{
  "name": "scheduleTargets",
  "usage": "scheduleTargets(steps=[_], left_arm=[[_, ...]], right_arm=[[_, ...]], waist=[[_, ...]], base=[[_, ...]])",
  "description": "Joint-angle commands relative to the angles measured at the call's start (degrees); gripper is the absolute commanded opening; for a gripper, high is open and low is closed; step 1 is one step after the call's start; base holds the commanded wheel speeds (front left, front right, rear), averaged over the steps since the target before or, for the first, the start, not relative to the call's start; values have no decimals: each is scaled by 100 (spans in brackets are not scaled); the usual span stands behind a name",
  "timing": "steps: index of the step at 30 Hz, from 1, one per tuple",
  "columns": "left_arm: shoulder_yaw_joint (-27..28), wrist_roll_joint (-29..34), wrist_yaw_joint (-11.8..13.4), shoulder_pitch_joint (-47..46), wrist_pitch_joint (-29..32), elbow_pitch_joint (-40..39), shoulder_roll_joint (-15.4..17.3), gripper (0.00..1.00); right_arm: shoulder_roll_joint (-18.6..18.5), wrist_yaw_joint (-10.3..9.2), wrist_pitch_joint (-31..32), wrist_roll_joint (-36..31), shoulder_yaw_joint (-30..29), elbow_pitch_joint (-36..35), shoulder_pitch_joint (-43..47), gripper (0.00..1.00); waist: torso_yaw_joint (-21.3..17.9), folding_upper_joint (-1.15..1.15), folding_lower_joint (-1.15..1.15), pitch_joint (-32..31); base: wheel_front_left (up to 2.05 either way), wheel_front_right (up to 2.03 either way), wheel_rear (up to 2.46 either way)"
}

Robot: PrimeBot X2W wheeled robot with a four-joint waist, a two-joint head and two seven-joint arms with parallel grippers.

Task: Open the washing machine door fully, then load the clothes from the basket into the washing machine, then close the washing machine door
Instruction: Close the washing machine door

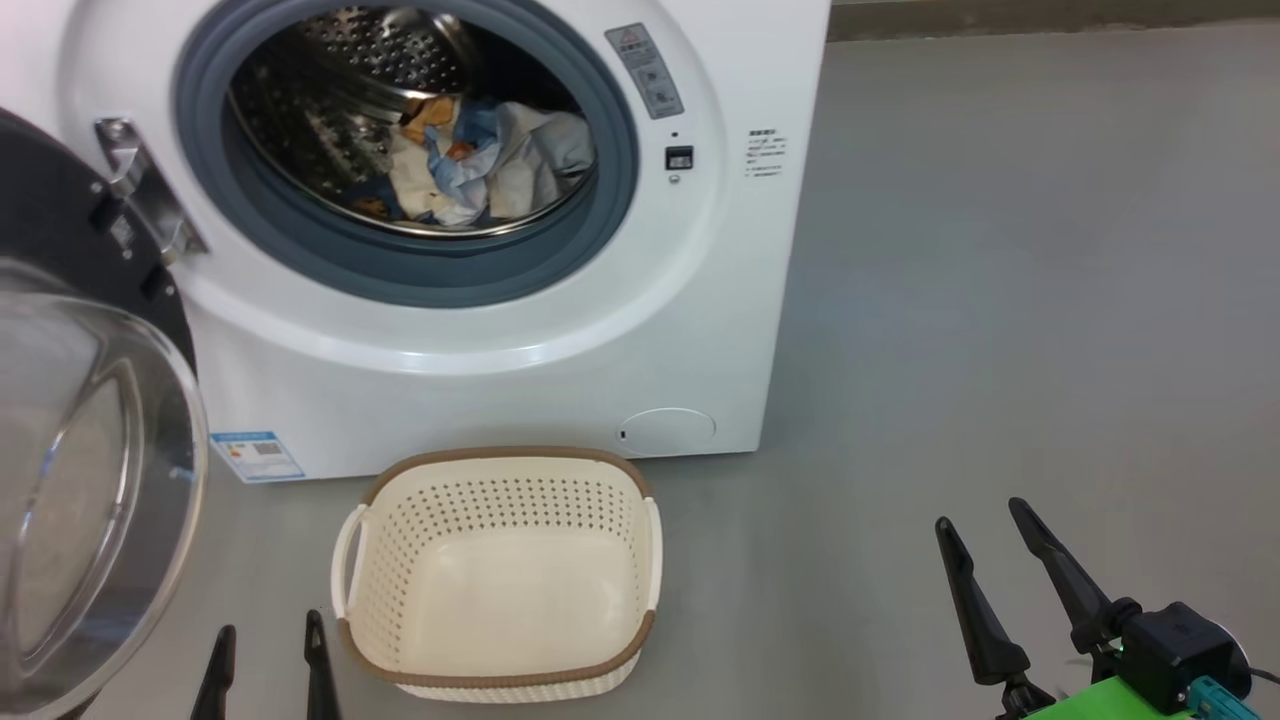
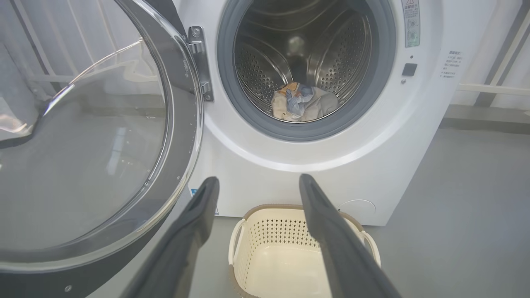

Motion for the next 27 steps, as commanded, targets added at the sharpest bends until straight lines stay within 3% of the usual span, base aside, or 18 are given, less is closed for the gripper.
scheduleTargets(steps=[1,27], left_arm=[[205,83,6,-150,-37,-192,31,100],[187,199,60,-121,-37,-260,31,100]], right_arm=[[-83,9,-27,-61,94,-167,-125,100],[-185,9,-27,-72,149,-116,-208,100]], waist=[[191,0,0,40],[1532,0,0,-41]], base=[[0,0,0],[0,0,0]])
